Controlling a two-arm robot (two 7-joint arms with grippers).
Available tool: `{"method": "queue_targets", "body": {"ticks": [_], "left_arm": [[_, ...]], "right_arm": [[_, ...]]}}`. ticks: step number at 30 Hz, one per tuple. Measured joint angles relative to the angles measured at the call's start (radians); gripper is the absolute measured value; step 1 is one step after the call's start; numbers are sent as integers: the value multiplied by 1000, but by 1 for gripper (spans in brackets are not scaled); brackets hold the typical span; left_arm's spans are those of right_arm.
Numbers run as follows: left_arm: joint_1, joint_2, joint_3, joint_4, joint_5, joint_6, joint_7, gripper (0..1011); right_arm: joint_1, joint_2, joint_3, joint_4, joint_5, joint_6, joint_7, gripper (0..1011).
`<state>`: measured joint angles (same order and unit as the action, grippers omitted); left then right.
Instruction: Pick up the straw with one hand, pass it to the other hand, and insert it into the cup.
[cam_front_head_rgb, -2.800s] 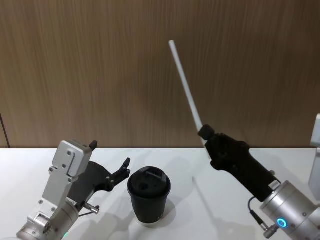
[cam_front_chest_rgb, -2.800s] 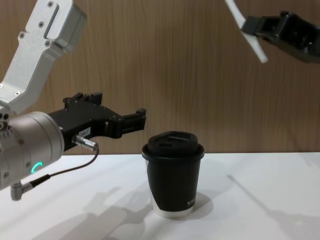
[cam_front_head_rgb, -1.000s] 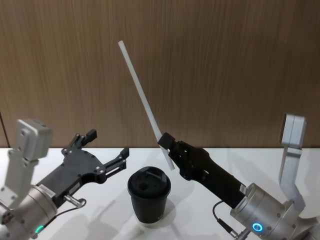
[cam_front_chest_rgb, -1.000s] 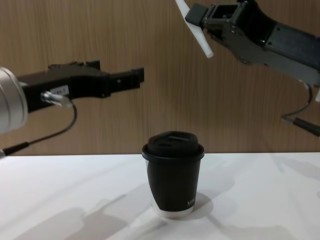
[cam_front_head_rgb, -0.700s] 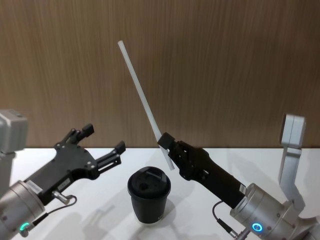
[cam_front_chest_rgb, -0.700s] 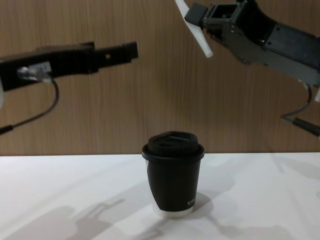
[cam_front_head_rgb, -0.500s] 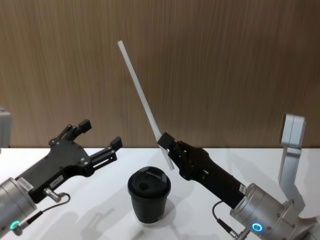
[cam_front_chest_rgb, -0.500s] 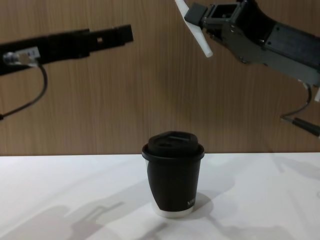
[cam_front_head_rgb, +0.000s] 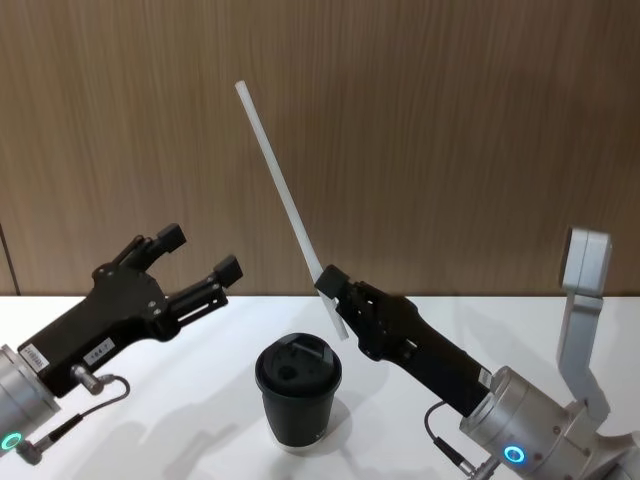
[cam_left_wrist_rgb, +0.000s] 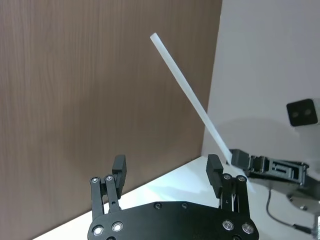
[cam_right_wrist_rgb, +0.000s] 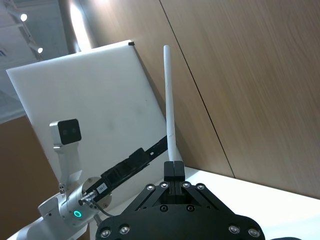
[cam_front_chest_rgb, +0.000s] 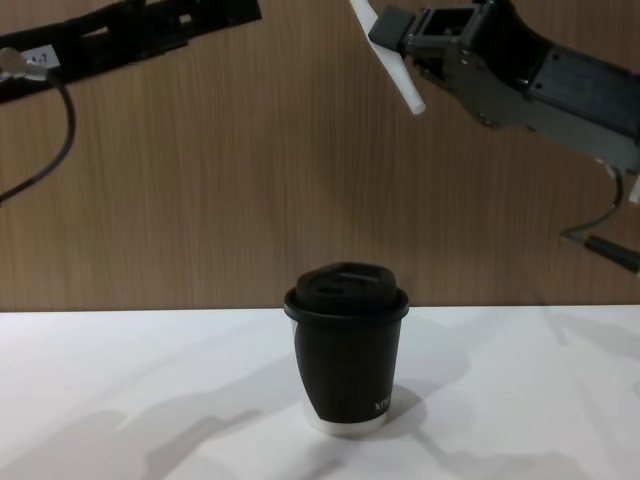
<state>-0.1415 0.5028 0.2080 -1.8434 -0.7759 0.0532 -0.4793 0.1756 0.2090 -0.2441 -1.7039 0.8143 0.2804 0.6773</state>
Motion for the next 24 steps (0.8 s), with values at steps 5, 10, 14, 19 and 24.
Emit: {"method": "queue_targets", "body": {"ticks": [5, 10, 14, 19, 24], "left_arm": [[-24, -14, 6, 31, -52, 14, -29, 1004], [-49, -27, 15, 63, -88, 28, -51, 1003], [-77, -41, 26, 98, -120, 40, -71, 1003], [-103, -54, 38, 130, -149, 51, -91, 1004], [-130, -65, 50, 160, -175, 61, -113, 1003]], "right_arm": [[0, 0, 0, 0, 0, 0, 0, 0], [0, 0, 0, 0, 0, 0, 0, 0], [0, 0, 0, 0, 0, 0, 0, 0], [0, 0, 0, 0, 0, 0, 0, 0], [0, 0, 0, 0, 0, 0, 0, 0]]}}
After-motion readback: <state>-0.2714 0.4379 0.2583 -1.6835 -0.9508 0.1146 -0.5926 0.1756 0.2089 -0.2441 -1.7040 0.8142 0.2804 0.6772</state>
